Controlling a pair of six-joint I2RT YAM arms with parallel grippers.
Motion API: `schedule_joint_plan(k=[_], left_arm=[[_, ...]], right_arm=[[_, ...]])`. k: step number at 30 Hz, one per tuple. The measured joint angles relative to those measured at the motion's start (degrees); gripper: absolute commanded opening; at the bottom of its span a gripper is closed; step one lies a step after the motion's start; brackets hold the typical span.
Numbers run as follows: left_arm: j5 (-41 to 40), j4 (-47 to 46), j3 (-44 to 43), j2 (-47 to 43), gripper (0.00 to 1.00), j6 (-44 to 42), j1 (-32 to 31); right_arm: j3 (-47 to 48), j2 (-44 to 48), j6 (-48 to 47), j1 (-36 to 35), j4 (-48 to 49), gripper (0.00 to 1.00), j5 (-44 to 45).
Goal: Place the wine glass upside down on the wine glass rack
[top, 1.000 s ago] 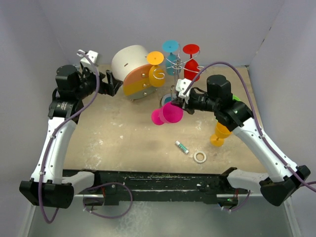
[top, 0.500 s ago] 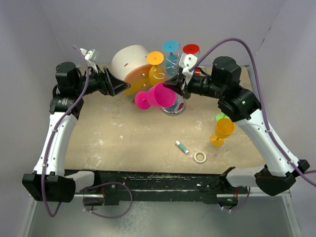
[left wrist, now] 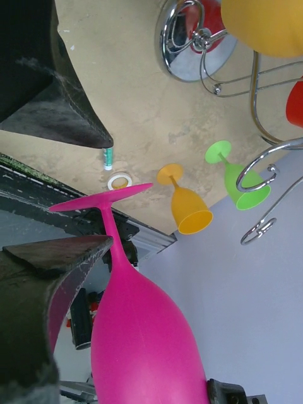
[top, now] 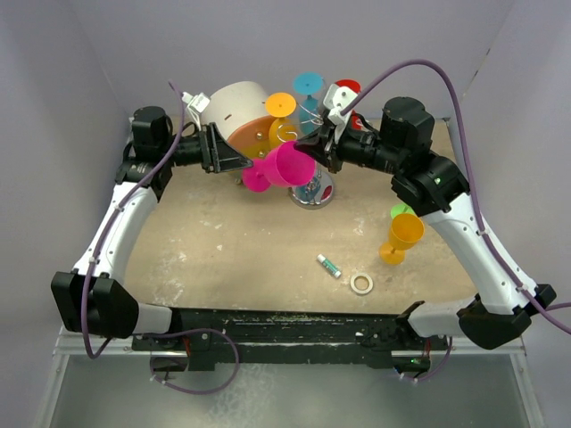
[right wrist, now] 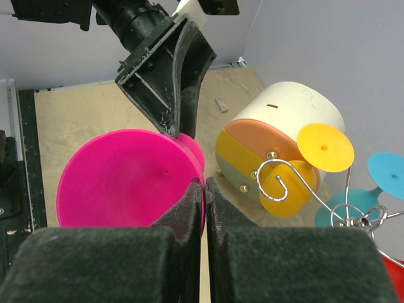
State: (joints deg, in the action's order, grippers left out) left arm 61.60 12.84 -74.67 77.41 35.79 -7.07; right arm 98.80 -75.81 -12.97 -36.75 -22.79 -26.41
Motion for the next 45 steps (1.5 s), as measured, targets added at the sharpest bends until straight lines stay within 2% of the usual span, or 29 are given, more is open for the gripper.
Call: schedule_joint_plan(k=[7,12,21,27,30,34,39,45], left_arm=[[1.7,0.0,0.02,1.16,0.43,0.61,-0.33],[2.58,0.0,0.02,1.16,0.38,0.59,-1.2],[2.38,-0.02,0.17,1.25,0.02,0.52,-1.66],[1.62,-0.04,0.33,1.25,0.0,0.59,-1.62],[1.64,-0.15,0.33,1.22,0.0,0.52,-1.64],[1.42,-0.61,0.33,1.22,0.0,0.0,-1.4],[1.36,-0.94,0.33,1.11,0.0,-1.31,-0.11],[-2.6,3.89,-1.64,0.55,0.0,-7.69,1.16]], right_arm=[[0.0,0.0,-0.04,0.0,0.15,0.0,1.77],[0.0,0.0,-0.07,0.0,0.46,0.0,2.99],[0.0,0.15,-0.07,0.0,1.03,0.0,2.95],[-0.68,0.59,-0.7,-0.11,0.98,0.01,2.89],[-0.9,0.98,-1.2,-0.11,0.76,0.1,2.84],[-1.11,1.33,-2.01,-0.22,0.11,0.32,2.75],[-1.11,2.19,-3.34,-0.22,-1.14,0.53,3.19],[-1.05,5.38,-4.79,0.87,-3.13,0.58,4.04]])
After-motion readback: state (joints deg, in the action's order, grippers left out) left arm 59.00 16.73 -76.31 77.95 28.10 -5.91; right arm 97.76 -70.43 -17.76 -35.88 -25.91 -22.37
